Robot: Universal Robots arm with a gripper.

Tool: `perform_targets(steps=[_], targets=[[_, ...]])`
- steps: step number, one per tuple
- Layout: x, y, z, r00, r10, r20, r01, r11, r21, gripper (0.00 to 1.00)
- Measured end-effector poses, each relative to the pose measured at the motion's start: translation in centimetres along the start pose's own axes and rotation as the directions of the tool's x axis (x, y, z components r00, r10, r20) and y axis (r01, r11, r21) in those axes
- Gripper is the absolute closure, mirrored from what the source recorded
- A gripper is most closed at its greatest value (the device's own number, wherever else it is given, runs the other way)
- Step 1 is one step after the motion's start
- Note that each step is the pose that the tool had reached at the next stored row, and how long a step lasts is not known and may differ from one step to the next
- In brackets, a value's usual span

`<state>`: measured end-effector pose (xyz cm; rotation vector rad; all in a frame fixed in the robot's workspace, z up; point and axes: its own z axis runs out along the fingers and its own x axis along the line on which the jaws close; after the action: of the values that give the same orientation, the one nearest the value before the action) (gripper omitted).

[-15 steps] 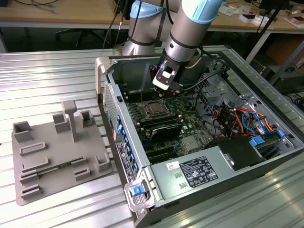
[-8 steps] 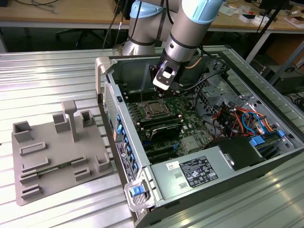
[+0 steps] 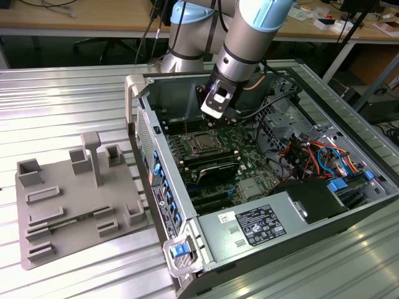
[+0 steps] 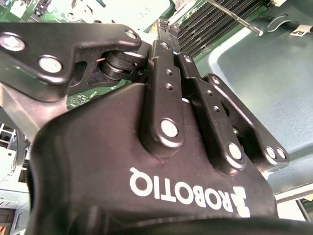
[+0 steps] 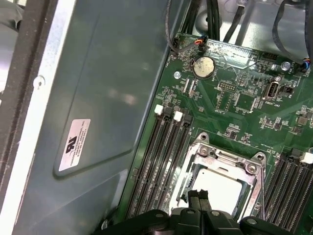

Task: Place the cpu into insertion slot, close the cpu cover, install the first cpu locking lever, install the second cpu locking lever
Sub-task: 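Install the first cpu locking lever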

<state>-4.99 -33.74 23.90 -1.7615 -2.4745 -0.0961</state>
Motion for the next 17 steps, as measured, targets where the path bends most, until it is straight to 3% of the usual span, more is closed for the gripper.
perform_targets(steps=[17], targets=[[0.00, 0.00, 0.00, 0.9987, -0.045, -0.0242, 0.045, 0.9990, -0.0038, 0.89]])
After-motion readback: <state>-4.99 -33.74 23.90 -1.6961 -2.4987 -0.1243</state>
